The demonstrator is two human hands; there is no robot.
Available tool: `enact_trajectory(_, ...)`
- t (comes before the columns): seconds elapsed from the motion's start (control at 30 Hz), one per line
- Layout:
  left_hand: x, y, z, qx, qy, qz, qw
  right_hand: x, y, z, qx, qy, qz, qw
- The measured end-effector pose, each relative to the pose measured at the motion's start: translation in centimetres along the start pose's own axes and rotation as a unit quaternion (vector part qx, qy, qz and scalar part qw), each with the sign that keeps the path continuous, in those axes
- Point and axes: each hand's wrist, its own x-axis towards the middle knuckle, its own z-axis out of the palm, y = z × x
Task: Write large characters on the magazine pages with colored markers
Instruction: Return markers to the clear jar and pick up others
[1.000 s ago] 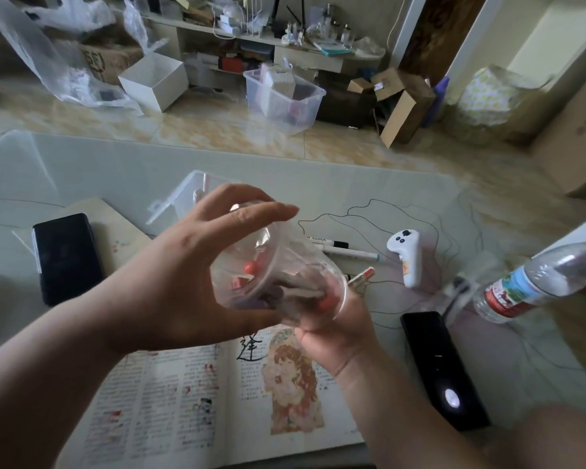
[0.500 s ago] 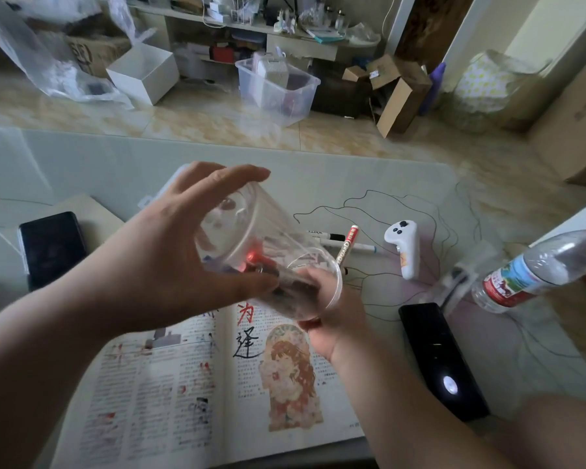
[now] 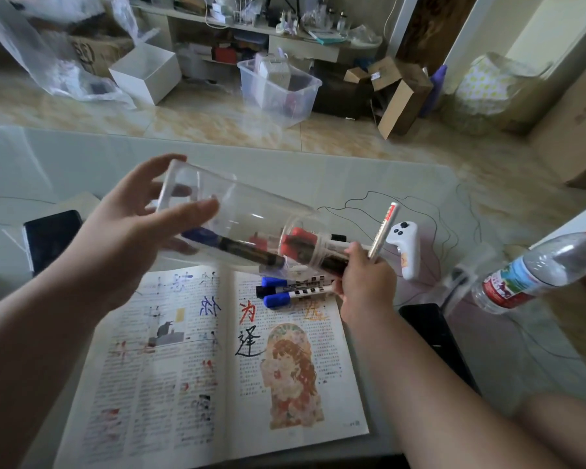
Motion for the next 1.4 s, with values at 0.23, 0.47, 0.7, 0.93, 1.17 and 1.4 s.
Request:
enact_trajectory(0.23, 0.7, -0.2, -2.9, -0.117, 0.024, -0.055, 0.991, 1.5, 0.1, -0.5, -0.087, 0.066, -0.09, 0.99)
enact_trajectory(0.47, 0.9, 0.5, -3.9, -0.13, 0.002, -0.028, 0.991, 2.3, -1.3, 1.7, -0.176, 0.011, -0.185, 0.967)
enact_trajectory(0.7, 1.6, 0.0, -4.5, -0.158, 0.002, -0.029, 0.987, 2.9, -0.1, 3.5, -0.259, -0.034, -0.263, 0.929)
enact_trajectory(0.93, 2.1, -0.4, -4.2, -0.162, -0.015, -0.041, 0.986, 4.1, 1.7, 3.8, -0.289, -0.025, -0.298, 0.909)
enact_trajectory(1.17, 2.1, -0.4, -3.9, -0.153, -0.013, -0.039, 0.987, 4.7, 2.5, 2.4, -0.349, -0.103, -0.37, 0.855)
enact_trajectory(1.4, 2.8, -0.5, -5.0, -0.166, -0.022, -0.033, 0.985, 6.3, 2.5, 0.9, -0.37, -0.173, -0.478, 0.777)
